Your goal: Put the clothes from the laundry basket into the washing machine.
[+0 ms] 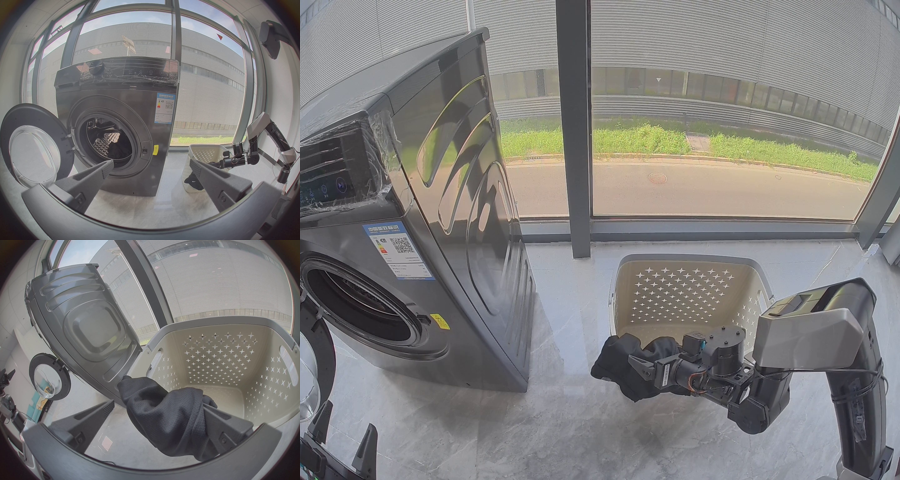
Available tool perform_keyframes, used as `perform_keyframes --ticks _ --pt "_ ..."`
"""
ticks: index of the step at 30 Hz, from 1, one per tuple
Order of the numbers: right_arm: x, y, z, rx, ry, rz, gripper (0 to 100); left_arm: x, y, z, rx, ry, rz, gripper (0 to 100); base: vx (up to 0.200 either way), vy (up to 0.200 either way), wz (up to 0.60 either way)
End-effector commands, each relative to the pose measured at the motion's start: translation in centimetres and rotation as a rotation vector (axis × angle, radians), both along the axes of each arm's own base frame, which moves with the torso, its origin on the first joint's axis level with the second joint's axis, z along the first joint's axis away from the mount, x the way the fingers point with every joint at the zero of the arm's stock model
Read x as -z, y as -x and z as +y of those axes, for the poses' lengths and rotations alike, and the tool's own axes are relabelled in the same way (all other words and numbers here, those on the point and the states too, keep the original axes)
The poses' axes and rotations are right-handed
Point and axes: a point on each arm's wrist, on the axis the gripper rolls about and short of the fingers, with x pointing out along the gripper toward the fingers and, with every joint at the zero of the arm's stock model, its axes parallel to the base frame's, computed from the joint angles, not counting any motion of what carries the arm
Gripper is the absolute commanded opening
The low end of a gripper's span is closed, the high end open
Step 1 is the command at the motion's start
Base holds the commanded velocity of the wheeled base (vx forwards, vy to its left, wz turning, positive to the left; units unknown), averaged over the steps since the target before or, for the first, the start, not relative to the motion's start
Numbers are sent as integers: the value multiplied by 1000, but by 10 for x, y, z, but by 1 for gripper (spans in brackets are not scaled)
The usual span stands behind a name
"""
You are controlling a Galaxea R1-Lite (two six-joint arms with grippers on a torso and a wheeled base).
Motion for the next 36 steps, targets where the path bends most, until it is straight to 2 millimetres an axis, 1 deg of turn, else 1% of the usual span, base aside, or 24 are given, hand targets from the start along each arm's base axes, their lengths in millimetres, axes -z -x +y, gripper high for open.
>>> perform_keyframes --ticks 1,5,6,18,24,29,30,31,32,33,34,36 --pt "5 0 1 -2 2 3 100 1 1 0 0 0 -13 100 0 0 0" --pt "6 -1 1 0 2 3 100 1 1 0 0 0 -13 100 0 0 0" --pt "6 -1 1 0 2 3 0 1 1 0 0 0 -13 100 0 0 0" --pt "0 0 1 -3 -5 -8 0 1 1 0 0 0 -13 100 0 0 0" --pt "-13 3 3 -9 -23 -33 0 1 1 0 0 0 -13 100 0 0 0" --pt "-46 11 1 -16 -70 -103 0 1 1 0 0 13 -14 100 0 0 0" --pt "-48 12 1 -17 -74 -106 0 1 1 0 0 13 -13 100 0 0 0" --pt "-70 21 -1 -27 -100 -146 0 1 1 0 0 13 -14 100 0 0 0" --pt "-80 27 -2 -23 -110 -171 0 1 1 0 0 13 -14 100 0 0 0" --pt "-86 29 -2 -22 -118 -184 0 1 1 0 0 13 -14 100 0 0 0" --pt "-101 37 -4 -15 -138 -220 0 1 1 0 0 13 -14 100 0 0 0" --pt "-116 47 -7 -18 -158 -251 0 1 1 0 0 14 -14 100 0 0 0"
